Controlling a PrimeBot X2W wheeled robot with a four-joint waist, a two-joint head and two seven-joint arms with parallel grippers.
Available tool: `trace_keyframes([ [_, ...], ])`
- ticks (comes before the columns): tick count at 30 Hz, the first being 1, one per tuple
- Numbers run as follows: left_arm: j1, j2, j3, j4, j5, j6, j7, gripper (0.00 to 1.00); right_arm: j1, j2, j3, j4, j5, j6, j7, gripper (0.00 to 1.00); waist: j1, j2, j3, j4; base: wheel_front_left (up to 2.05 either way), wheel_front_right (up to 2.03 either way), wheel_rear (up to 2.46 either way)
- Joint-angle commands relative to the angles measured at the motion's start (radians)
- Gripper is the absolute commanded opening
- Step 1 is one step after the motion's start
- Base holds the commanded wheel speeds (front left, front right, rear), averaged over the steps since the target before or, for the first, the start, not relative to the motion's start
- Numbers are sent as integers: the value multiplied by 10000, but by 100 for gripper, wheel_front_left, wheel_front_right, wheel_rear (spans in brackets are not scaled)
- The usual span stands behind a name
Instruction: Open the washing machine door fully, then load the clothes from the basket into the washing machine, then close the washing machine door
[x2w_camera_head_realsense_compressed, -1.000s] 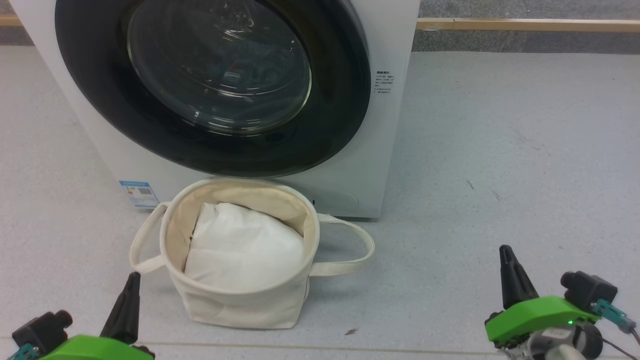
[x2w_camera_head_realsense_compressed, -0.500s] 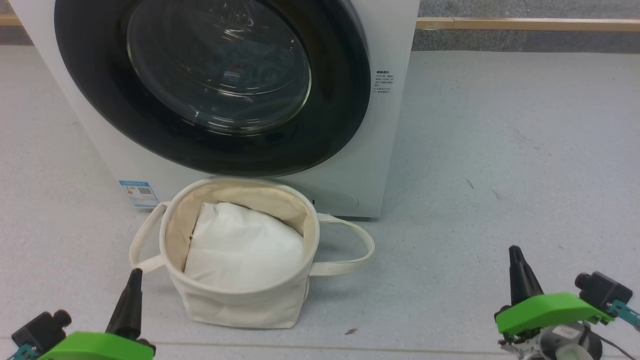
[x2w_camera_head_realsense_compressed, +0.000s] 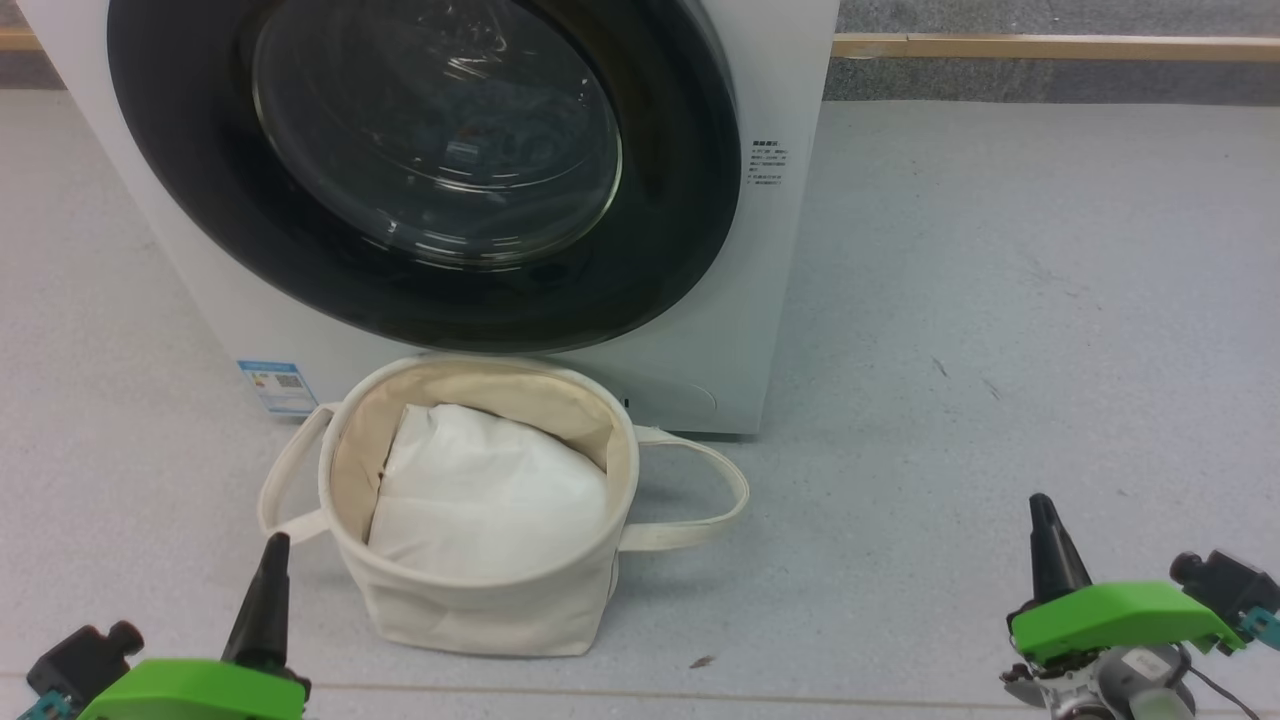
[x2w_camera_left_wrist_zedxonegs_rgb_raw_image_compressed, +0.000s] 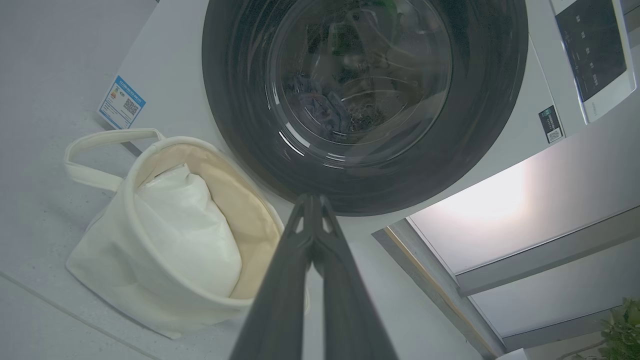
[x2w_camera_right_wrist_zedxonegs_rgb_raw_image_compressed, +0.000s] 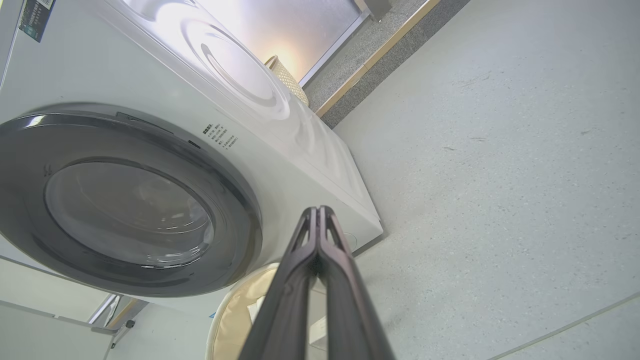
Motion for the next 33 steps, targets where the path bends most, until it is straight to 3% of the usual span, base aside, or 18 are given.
trace_keyframes([
  [1,-304,93,334,-396,-194,-31,80,0,-275,-30,-7,-402,258,-1,69,0,0,0,1,0,0,0,0],
  [33,-166,-692,1007,-818,-2383,-49,997,0,-146,96,-584,-711,3415,-1,988,0,0,0,31,-11,0,0,0],
])
